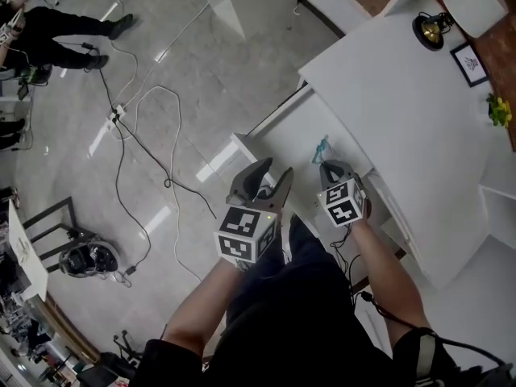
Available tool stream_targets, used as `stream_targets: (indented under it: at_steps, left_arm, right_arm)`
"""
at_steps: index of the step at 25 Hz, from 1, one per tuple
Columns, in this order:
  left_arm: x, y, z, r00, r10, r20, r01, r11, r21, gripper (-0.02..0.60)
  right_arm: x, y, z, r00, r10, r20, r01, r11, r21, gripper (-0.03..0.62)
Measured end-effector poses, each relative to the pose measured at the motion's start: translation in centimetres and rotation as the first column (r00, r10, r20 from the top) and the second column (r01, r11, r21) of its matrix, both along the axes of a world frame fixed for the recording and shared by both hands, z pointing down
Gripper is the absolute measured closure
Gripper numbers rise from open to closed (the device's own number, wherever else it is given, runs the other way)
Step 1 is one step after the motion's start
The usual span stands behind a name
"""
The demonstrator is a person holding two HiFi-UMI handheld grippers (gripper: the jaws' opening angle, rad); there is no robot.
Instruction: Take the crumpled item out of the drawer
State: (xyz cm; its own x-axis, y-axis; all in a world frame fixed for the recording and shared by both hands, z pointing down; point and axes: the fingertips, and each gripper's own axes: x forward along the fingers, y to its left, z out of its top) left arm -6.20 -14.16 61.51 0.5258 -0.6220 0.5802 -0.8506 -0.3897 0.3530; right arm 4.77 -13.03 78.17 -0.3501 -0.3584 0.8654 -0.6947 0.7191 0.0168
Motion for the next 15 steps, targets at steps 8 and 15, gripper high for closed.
stream_targets:
  at_steps: [8, 15]
  left_arm:
    - [0.2, 0.4, -4.4, 1.0, -0.001, 0.0, 0.001, 0.998, 0.064, 0.407]
    - [0.3, 0.7, -6.9, 1.0, -0.006, -0.002, 0.006, 0.994, 0.105, 0.408]
  right_arm:
    - [-0.3, -1.0, -7.5, 0.993, 0.061, 0.1, -0.073, 0.991, 0.112, 0.591]
    - [-0.1, -1.7, -12.5, 0.983, 0.095, 0.158, -0.123, 0.976, 0.177, 0.591]
